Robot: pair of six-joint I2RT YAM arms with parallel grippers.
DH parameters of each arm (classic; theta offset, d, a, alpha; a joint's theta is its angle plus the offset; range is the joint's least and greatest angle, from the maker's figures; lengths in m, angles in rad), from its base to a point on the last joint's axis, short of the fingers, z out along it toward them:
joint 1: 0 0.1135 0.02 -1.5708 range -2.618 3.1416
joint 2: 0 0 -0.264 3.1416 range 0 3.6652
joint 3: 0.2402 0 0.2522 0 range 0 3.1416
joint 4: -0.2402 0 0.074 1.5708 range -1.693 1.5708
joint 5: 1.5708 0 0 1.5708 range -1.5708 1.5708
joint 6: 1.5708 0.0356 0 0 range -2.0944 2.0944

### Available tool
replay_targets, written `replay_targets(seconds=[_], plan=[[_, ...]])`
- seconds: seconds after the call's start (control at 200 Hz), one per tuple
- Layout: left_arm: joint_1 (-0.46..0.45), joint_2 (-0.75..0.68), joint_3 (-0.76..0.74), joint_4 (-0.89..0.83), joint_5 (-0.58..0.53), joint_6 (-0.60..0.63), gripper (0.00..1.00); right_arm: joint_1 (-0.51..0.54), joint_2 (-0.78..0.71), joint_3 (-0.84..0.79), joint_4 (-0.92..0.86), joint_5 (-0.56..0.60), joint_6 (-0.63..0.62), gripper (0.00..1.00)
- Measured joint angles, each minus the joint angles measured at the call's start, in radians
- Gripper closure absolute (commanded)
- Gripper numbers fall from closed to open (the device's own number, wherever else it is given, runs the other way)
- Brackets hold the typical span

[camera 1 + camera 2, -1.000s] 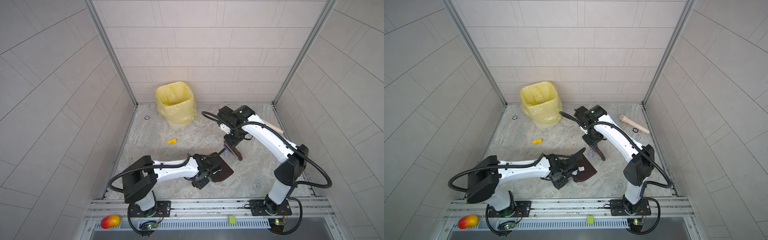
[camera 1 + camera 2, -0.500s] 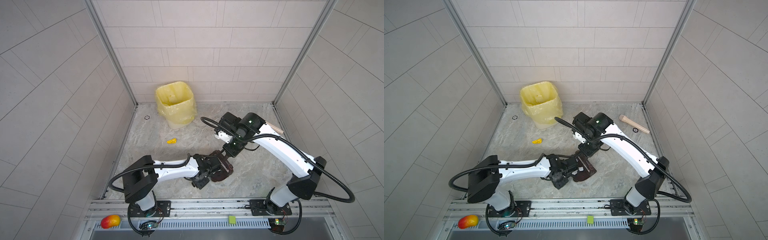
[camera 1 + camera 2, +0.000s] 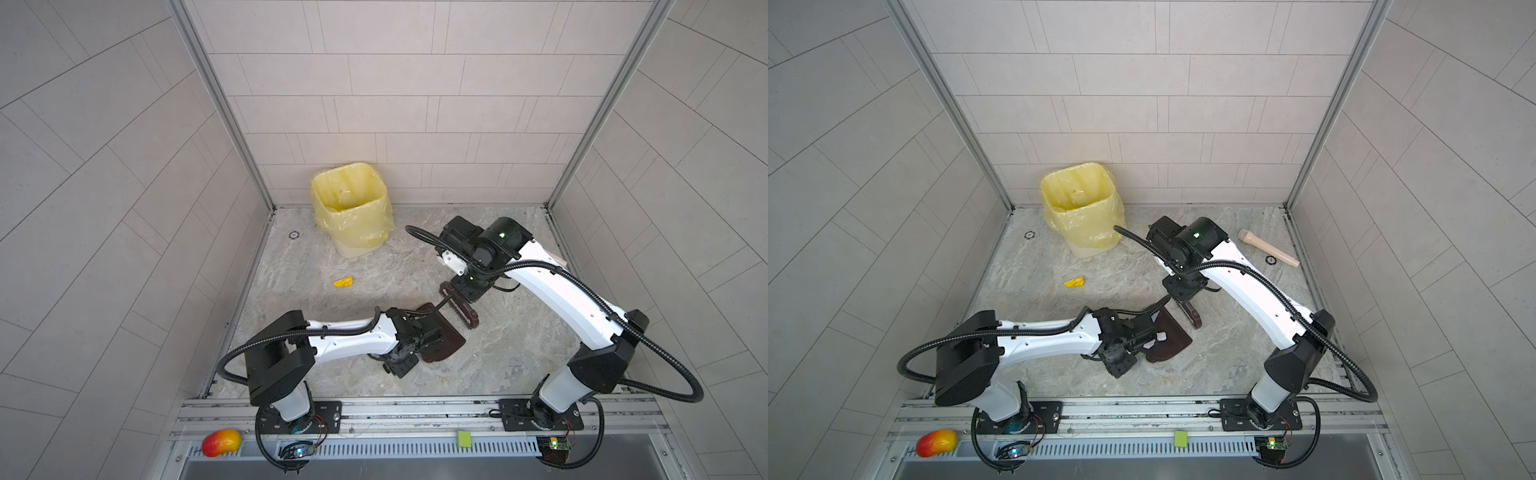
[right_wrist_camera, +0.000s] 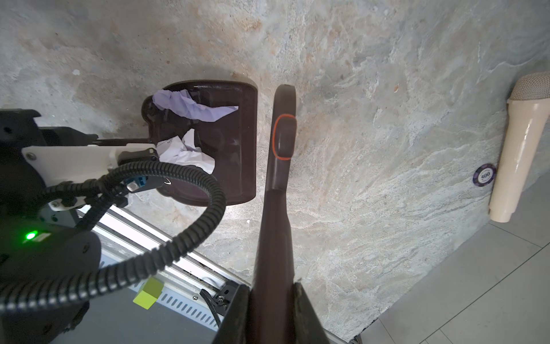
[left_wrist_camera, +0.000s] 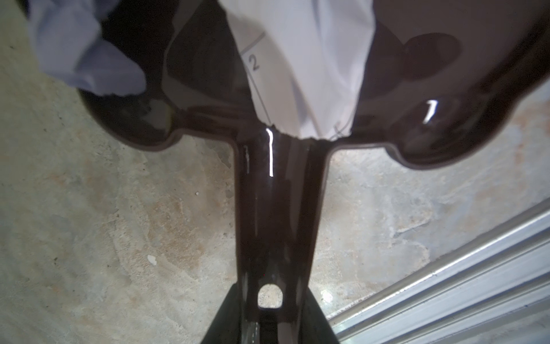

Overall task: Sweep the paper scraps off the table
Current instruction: 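Lift the dustpan with the left gripper while the right draws the brush back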

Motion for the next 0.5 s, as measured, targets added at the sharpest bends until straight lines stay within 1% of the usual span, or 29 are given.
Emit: replay_targets(seconds=[0.125,0.245,0.37,0.5], plan=[[0.0,-0.019,0.0,-0.013,-0.021,-0.004,1.0,-0.029,0.004,-0.031,0.015,0.016,-0.001,1.0],[0.002,-0.055,0.01,-0.049,-0.05,-0.007,1.0,-0.109,-0.041,-0.085,0.052,0.005,0.001,1.0],[0.005,-0.083,0.064,-0.103,-0.087,-0.011,1.0,-0.2,-0.131,-0.158,0.098,-0.045,0.001,1.0],[0.011,-0.118,0.13,-0.161,-0.126,-0.016,1.0,-0.26,-0.225,-0.221,0.143,-0.121,0.005,1.0]])
